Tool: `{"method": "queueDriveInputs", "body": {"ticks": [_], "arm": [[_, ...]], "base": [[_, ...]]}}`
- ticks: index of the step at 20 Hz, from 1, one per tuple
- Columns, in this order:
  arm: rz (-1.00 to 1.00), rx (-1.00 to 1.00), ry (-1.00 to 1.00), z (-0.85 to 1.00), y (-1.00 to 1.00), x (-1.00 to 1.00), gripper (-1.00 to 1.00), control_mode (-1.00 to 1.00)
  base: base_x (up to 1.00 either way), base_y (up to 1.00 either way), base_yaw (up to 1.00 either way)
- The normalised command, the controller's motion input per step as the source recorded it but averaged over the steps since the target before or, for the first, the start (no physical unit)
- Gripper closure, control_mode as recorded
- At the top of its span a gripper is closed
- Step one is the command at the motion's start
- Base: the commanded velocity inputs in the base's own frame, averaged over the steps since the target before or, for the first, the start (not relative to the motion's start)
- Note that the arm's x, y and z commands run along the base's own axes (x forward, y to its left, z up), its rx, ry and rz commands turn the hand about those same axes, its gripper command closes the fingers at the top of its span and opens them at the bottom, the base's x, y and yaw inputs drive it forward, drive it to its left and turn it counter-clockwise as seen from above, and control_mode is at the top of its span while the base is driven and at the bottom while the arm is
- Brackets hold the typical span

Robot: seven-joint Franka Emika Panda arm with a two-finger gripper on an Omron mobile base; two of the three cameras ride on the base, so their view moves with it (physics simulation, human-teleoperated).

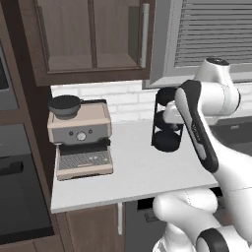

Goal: Navigate to the electric kettle.

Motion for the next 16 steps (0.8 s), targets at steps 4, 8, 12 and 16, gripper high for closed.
{"method": "queueDriveInputs", "body": {"ticks": [4,8,12,16], "arm": [[-0.02,0.0,-0.09,0.0,-0.01,-0.26,-1.0,-1.0],[0.0,0.0,0.0,0.0,0.0,0.0,-1.0,-1.0],[0.0,0.0,0.0,0.0,0.0,-0.01,-1.0,1.0],[0.0,0.0,0.0,0.0,0.0,0.0,-1.0,1.0]], "base": [[0.0,0.0,0.0],[0.0,0.0,0.0],[-0.46,-0.25,-0.11],[-1.0,-0.76,-0.4]]}}
